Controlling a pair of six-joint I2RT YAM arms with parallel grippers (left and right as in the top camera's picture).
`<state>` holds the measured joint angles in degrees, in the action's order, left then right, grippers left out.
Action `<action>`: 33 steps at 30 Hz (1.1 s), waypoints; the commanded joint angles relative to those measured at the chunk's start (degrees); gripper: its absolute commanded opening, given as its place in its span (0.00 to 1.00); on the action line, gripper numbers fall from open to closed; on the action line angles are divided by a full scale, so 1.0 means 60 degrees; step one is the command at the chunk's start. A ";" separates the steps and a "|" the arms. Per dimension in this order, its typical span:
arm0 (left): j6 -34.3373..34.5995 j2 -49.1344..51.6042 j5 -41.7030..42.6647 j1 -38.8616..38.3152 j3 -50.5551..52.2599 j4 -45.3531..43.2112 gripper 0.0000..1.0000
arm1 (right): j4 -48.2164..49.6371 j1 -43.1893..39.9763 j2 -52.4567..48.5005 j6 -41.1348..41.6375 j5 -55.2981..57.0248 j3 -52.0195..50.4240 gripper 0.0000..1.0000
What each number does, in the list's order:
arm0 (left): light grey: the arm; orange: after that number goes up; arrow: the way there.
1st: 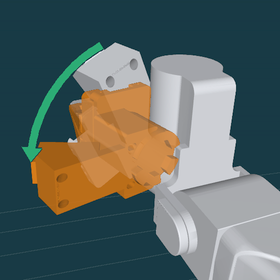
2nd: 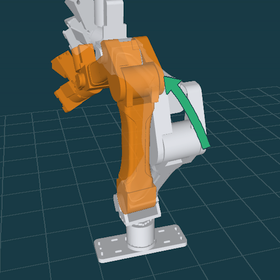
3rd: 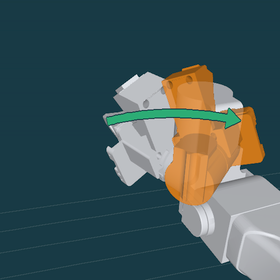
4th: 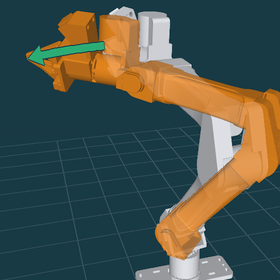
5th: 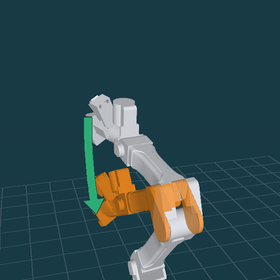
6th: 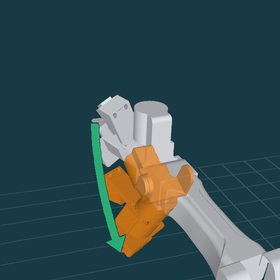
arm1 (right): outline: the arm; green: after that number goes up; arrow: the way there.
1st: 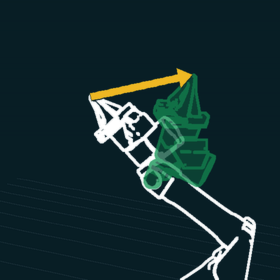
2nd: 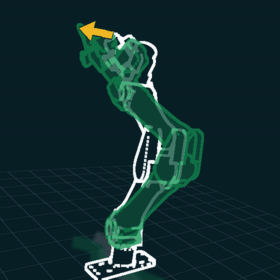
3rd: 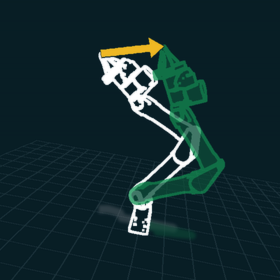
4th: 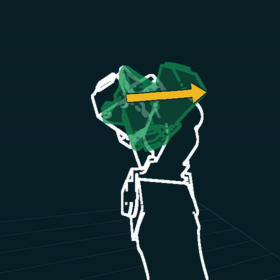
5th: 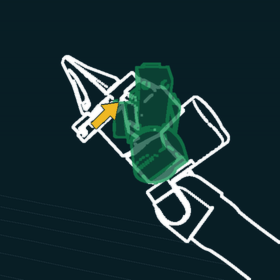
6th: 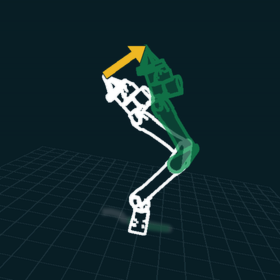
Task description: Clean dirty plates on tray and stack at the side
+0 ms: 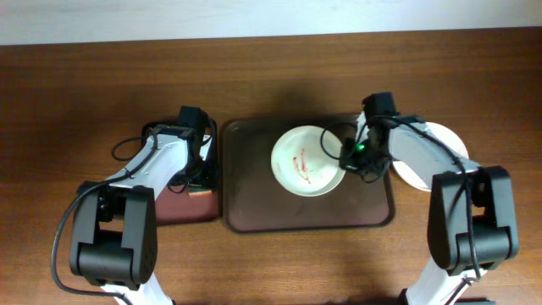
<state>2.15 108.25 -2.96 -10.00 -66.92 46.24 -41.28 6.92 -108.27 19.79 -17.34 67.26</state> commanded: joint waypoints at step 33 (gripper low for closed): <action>0.1118 -0.1104 0.0539 0.0841 -0.0251 -0.0277 0.00 | -0.0149 0.1220 0.0342 0.0142 0.0069 -0.0106 0.04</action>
<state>13.41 106.76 -1.67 -8.01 -67.35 44.27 -42.00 14.09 -108.25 20.60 -17.47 67.26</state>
